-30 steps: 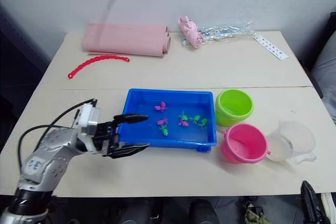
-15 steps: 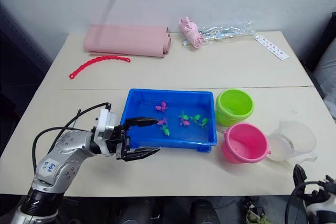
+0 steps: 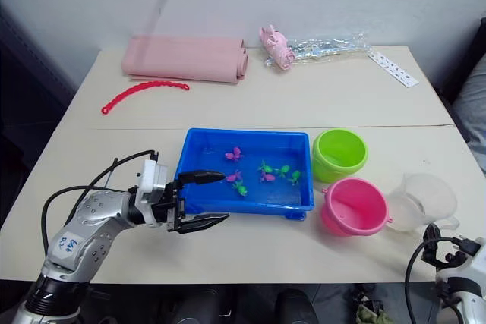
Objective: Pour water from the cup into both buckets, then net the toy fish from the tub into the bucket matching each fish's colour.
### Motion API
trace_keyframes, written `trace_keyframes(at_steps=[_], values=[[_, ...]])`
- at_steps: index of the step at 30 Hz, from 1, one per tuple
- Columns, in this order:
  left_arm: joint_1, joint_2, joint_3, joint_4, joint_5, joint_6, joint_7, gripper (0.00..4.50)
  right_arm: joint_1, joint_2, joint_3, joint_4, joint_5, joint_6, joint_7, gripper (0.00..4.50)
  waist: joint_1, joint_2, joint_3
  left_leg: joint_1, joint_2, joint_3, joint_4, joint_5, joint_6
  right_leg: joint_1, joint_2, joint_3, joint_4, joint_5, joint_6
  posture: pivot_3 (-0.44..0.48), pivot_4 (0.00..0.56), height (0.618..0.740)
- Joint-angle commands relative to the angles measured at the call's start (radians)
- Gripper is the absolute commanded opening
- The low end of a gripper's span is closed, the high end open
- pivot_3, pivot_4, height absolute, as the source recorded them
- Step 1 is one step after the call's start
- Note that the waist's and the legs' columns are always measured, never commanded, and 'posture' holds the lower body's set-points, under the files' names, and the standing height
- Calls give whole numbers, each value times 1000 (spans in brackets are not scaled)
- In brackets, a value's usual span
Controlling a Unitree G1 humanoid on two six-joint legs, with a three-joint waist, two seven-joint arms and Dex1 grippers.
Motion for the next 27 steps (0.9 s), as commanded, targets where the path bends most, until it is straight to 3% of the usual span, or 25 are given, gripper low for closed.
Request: trace_keyframes(at_steps=[1, 16, 18, 20, 26, 27], values=[[-8, -5, 17, -39, 0, -16, 10, 4427, -19, 4, -38, 5, 1, -9, -34, 4500, -1, 0, 0, 0, 0, 0, 0, 0, 0, 0, 0, 0, 0, 0, 0, 0, 150, 740], [-32, -18, 6, -16, 27, -43, 16, 4427, -125, 23, -51, 87, 8, -35, -87, 4500, -9, 0, 0, 0, 0, 0, 1, 0, 0, 0, 0, 0, 3, 0, 0, 0, 150, 740], [-35, -21, 7, -11, 31, -48, 15, 4500, -135, 27, -49, 92, 12, -45, -82, 3959, -10, 0, 0, 0, 0, 0, 1, 0, 0, 0, 0, 0, 3, 0, 0, 0, 150, 740], [-37, -24, 8, -6, 35, -53, 16, 4500, -145, 32, -48, 96, 16, -67, -70, 3143, -10, 0, 0, 0, 0, 0, 1, 0, 0, 0, 0, 0, 3, 0, 0, 0, 150, 740], [-36, -36, 9, 1, 40, -62, 21, 4500, -145, 34, -52, 88, 8, -88, -64, 64, -9, 0, 0, 0, 0, 0, 1, 0, 0, 0, 0, 0, 3, 0, 0, 0, 150, 740], [-33, -38, 9, 1, 42, -64, 21, 4500, -142, 30, -53, 85, 7, -87, -64, 20, -11, 0, 0, 0, 0, 0, 1, 0, 0, 0, 0, 0, 3, 0, 0, 0, 150, 740]])
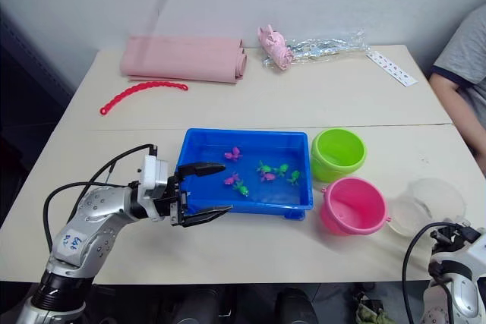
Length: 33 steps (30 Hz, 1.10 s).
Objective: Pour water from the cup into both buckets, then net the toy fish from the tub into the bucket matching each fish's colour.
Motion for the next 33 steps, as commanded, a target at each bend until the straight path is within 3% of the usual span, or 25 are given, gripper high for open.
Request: trace_keyframes(at_steps=[1, 12, 16, 21, 25, 33], values=[[1, -5, 10, -14, 0, -19, 4, 4500, 10, -8, -31, -31, 6, -30, 3, 20, -3, 0, 0, 0, 0, 0, 0, 0, 0, 0, 0, 0, 0, 0, 0, 0, 150, 740], [21, 4, 31, -23, -18, -11, -6, 4500, 76, -78, -51, -161, 21, -6, 55, 20, -10, 2, 0, 0, 0, 0, 0, 0, 0, 0, 0, 0, 0, 0, 0, 0, 150, 740], [6, 23, 35, -16, -45, 8, -46, 4500, 184, -180, -24, -260, -91, -53, 157, 20, -9, 3, 0, 0, 0, 0, 0, 0, 0, 0, 0, 0, 0, 0, 0, 0, 150, 740], [-63, 25, 14, 29, -78, 39, -113, 4500, 262, -274, -81, -352, -158, -93, 229, 20, -8, 2, 0, 0, 0, 1, 0, 0, 0, 0, 0, 0, -1, 0, 0, 0, 150, 740], [-115, 2, -23, 74, -66, 40, -146, 4500, 301, -346, -109, -396, -313, -135, 230, 20, -7, 2, 0, 0, 0, 1, 0, 0, 1, 0, 0, 1, -1, 0, 0, 0, 150, 740], [-173, -52, -77, 147, -25, 2, -172, 4500, 293, -328, -65, -492, -475, -145, 175, 20, -6, 2, 0, 0, 0, 1, 0, 0, 0, 0, 1, 1, -1, 0, 0, 0, 150, 740]])
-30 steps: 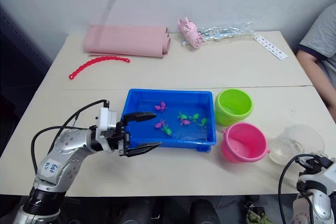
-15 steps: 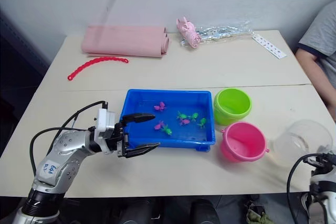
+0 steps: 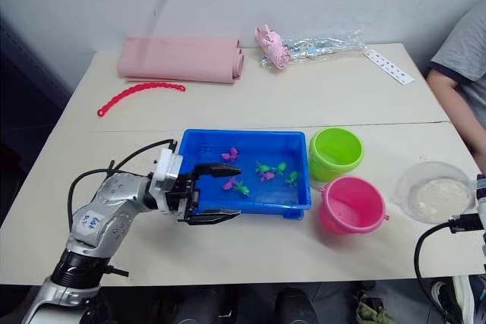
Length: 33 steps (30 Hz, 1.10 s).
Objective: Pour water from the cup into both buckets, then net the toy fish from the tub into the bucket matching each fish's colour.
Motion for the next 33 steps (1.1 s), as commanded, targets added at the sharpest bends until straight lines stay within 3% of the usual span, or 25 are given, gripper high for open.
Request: trace_keyframes(at_steps=[1, 10, 33], values=[[-59, -50, -49, 62, 33, -47, -30, 4500, -16, 19, 21, -120, -161, -25, -68, 20, 0, 0, 0, 0, 0, 0, 0, 0, 0, 0, 0, 0, 0, 0, 0, 0, 150, 740], [-79, -86, -66, 105, 69, -91, -29, 4500, -52, 0, 57, -121, -345, -70, -101, 20, 2, 0, 0, 0, 0, 0, 1, 0, 0, 0, 0, 0, 0, 0, 0, 0, 150, 740], [-75, -104, -67, 125, 108, -115, -19, 4500, -75, -18, 38, -77, -566, -199, -135, 20, 1, 0, 0, 0, 0, 0, 1, 1, 0, 0, 0, 0, 1, 0, 0, 0, 150, 740]])
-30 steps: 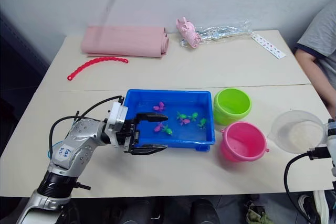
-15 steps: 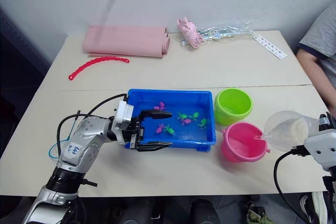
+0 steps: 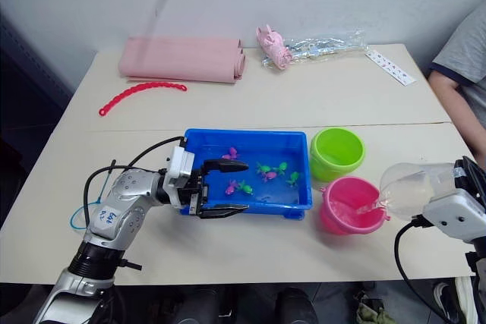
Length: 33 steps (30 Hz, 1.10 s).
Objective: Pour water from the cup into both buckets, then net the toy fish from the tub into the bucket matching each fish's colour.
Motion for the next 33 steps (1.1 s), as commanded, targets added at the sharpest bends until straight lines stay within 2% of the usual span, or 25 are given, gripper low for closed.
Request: trace_keyframes(at_steps=[1, 13, 22, 26, 30, 33], values=[[0, -10, -1, -14, 7, -20, 5, 4500, -10, -7, -41, -19, -7, -28, -26, 20, 0, 0, 0, 0, 0, 0, 0, 0, 0, 0, 0, 0, 0, 0, 0, 0, 150, 740], [-5, -35, 10, -12, 2, -12, 18, 4500, -36, -3, -33, -18, -52, -59, -45, 20, 0, 0, 0, 0, 0, 0, 0, 0, 0, 0, 0, 0, 0, 0, 0, 0, 150, 740], [-6, -23, 22, -12, 1, -12, 17, 4500, -56, 30, -8, 0, 20, -49, -30, 20, -1, 0, 0, 0, 0, 0, 0, 0, 0, 0, 0, 0, 0, 0, 0, 0, 150, 740], [-3, -18, 28, -14, -1, -10, 16, 4500, -66, 76, -11, 11, 141, -7, -4, 20, -1, 0, 0, 0, 0, 0, 0, 0, 0, 0, 0, 0, 1, 0, 0, 0, 150, 740], [-1, -9, 37, -10, -3, -12, 15, 4500, -102, 154, -3, -6, 418, 95, 62, 20, -4, 0, 0, 0, 0, 0, 0, 1, 0, 0, 0, 0, 1, 0, 0, 0, 150, 740], [-2, -11, 70, -16, -31, 13, 40, 4500, -125, 163, -27, -37, 502, 178, 72, 20, -4, 0, 0, 0, 0, 0, 0, 1, 0, 0, 0, 0, 2, 0, 0, 0, 150, 740]])
